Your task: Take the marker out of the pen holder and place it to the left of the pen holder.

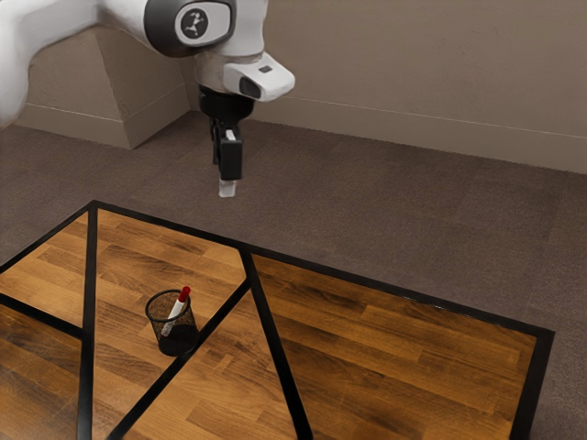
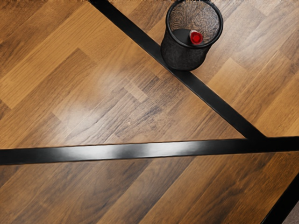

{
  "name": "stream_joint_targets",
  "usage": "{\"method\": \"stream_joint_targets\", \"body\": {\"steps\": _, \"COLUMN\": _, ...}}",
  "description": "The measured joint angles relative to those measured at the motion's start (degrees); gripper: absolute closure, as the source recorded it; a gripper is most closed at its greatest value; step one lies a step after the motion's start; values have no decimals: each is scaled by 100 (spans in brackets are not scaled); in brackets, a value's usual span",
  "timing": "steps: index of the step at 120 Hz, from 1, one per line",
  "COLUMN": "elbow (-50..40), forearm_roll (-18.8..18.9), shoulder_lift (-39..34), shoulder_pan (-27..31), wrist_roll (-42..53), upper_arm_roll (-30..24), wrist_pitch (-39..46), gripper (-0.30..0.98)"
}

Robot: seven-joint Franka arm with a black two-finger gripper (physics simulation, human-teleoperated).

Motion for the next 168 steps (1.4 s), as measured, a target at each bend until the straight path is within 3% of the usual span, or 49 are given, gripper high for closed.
{"method": "stream_joint_targets", "body": {"steps": 26, "elbow": -327, "forearm_roll": 56, "shoulder_lift": 526, "shoulder_pan": -40, "wrist_roll": 94, "upper_arm_roll": 103, "wrist_pitch": -61, "gripper": 1}}
{"method": "stream_joint_targets", "body": {"steps": 44, "elbow": -707, "forearm_roll": 547, "shoulder_lift": 901, "shoulder_pan": -302, "wrist_roll": 130, "upper_arm_roll": 327, "wrist_pitch": -78, "gripper": 0}}
{"method": "stream_joint_targets", "body": {"steps": 86, "elbow": -1381, "forearm_roll": 989, "shoulder_lift": 1542, "shoulder_pan": -202, "wrist_roll": 172, "upper_arm_roll": 697, "wrist_pitch": -100, "gripper": 0}}
{"method": "stream_joint_targets", "body": {"steps": 128, "elbow": -1328, "forearm_roll": 623, "shoulder_lift": 2000, "shoulder_pan": 218, "wrist_roll": 318, "upper_arm_roll": 726, "wrist_pitch": -75, "gripper": 2}}
{"method": "stream_joint_targets", "body": {"steps": 144, "elbow": -1325, "forearm_roll": 627, "shoulder_lift": 2064, "shoulder_pan": 230, "wrist_roll": 356, "upper_arm_roll": 734, "wrist_pitch": -63, "gripper": 12}}
{"method": "stream_joint_targets", "body": {"steps": 168, "elbow": -1239, "forearm_roll": 650, "shoulder_lift": 2095, "shoulder_pan": 224, "wrist_roll": 381, "upper_arm_roll": 740, "wrist_pitch": -44, "gripper": 43}}
